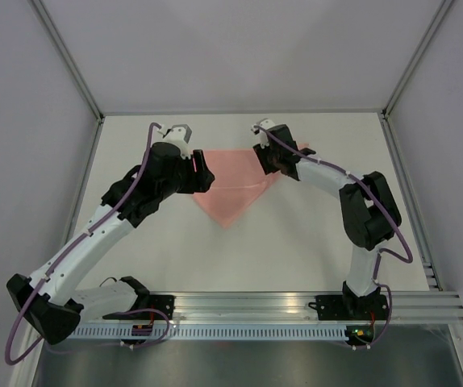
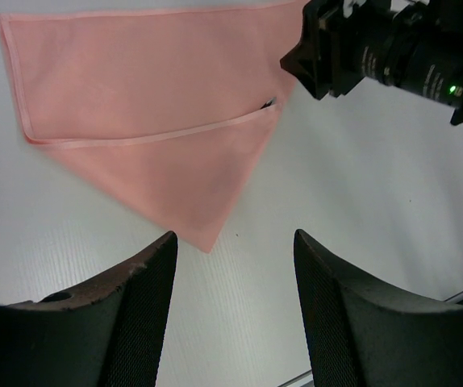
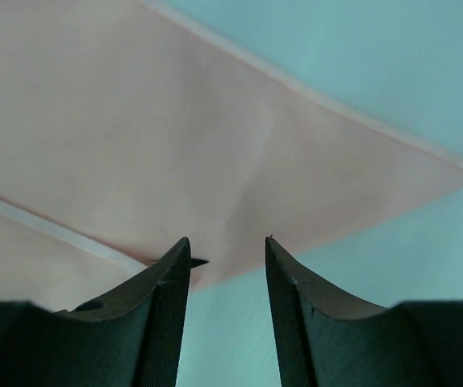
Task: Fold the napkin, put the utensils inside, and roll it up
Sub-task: Fold the napkin at the center of the board.
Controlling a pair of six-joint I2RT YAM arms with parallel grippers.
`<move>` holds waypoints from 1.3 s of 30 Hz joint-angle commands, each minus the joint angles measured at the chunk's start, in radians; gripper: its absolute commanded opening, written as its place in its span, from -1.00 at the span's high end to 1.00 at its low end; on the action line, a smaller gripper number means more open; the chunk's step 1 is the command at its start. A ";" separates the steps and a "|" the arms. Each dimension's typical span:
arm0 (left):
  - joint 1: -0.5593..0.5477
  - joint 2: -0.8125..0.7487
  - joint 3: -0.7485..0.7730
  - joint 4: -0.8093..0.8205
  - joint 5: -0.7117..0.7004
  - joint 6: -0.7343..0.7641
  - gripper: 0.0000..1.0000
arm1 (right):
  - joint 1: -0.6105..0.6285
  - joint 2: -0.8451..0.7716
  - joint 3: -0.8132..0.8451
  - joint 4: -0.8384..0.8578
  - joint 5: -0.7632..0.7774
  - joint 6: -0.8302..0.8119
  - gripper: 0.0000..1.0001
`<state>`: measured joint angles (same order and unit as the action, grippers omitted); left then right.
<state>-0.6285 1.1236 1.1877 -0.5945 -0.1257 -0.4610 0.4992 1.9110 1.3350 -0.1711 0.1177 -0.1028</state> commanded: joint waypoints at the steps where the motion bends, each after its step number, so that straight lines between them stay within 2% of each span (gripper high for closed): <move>1: 0.000 0.018 -0.007 0.047 0.029 0.015 -0.30 | -0.097 0.022 0.090 -0.106 -0.103 0.061 0.02; 6: 0.000 0.036 -0.011 0.073 0.049 0.015 -0.31 | -0.273 0.103 0.214 -0.217 -0.263 0.149 -0.03; 10: 0.000 0.047 -0.017 0.088 0.066 0.012 -0.30 | -0.395 0.167 0.297 -0.264 -0.398 0.219 -0.16; 12: 0.001 0.047 -0.020 0.090 0.067 0.012 -0.31 | -0.422 0.206 0.314 -0.271 -0.426 0.239 -0.25; 15: 0.000 0.047 -0.027 0.093 0.070 0.012 -0.31 | -0.461 0.246 0.329 -0.269 -0.475 0.276 -0.28; 22: 0.000 0.045 -0.037 0.094 0.072 0.010 -0.31 | -0.531 0.344 0.374 -0.219 -0.624 0.396 -0.30; 31: 0.000 0.047 -0.040 0.093 0.070 0.008 -0.31 | -0.550 0.414 0.385 -0.142 -0.671 0.494 -0.29; 35: 0.000 0.047 -0.037 0.087 0.070 0.007 -0.30 | -0.550 0.434 0.389 -0.107 -0.687 0.531 -0.22; 39: 0.001 0.047 -0.036 0.082 0.072 0.005 -0.30 | -0.550 0.448 0.388 -0.081 -0.701 0.561 -0.02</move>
<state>-0.6285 1.1698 1.1488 -0.5404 -0.0715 -0.4610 -0.0544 2.3173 1.7081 -0.2562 -0.5728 0.3973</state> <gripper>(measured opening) 0.653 0.531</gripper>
